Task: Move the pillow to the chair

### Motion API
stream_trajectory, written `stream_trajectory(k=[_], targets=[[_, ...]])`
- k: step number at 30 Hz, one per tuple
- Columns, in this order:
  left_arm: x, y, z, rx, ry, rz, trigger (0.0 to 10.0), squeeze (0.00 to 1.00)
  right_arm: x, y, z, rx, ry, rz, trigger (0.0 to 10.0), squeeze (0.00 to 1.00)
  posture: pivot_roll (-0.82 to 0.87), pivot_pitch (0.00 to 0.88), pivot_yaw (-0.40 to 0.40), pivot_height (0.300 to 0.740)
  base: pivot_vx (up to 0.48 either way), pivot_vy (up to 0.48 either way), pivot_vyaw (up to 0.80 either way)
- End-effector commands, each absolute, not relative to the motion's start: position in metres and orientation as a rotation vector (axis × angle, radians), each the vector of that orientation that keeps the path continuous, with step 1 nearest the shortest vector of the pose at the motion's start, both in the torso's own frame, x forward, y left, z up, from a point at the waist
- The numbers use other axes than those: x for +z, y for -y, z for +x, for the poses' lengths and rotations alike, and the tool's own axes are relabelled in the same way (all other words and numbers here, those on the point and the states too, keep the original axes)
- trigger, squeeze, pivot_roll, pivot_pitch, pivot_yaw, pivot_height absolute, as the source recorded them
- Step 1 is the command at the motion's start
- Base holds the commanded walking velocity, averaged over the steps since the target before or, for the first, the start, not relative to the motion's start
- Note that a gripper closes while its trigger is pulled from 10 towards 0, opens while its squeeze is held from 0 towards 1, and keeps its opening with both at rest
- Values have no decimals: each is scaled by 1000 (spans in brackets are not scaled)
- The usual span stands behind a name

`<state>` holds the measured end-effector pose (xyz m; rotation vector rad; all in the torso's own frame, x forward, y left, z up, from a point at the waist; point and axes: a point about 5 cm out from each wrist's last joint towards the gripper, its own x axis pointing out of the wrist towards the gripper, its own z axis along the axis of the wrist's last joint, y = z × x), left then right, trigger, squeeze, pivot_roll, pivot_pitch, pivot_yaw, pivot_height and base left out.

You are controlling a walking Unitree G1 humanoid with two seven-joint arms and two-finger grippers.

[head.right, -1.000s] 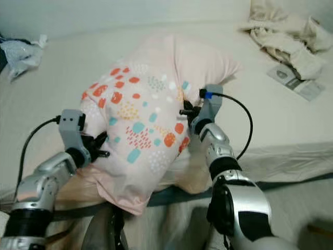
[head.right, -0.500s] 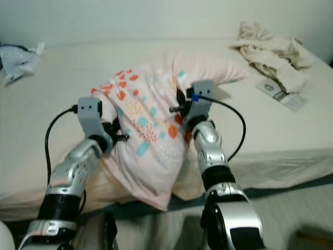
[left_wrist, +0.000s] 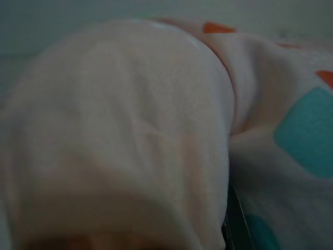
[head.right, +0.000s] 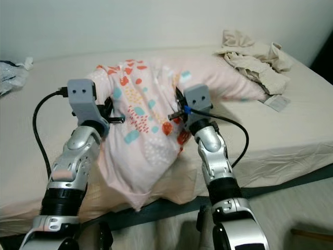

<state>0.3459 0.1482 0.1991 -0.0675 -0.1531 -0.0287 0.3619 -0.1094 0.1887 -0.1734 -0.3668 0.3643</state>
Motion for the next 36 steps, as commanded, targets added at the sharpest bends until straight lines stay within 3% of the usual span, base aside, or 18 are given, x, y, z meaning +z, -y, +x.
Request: stream_trajectory(k=[1, 8, 36], targets=[[210, -135, 341, -79, 240, 11, 10000, 0, 198, 99, 357, 399, 412, -181, 10000, 0, -43, 24, -2, 300, 0, 0, 0], [216, -136, 336, -49, 316, 1, 10000, 0, 191, 104, 352, 406, 386, -136, 10000, 0, -42, 31, -8, 315, 0, 0, 0], [197, -134, 329, -51, 270, 19, 10000, 0, 199, 111, 348, 371, 367, -98, 10000, 0, -55, 41, -3, 440, 0, 0, 0]])
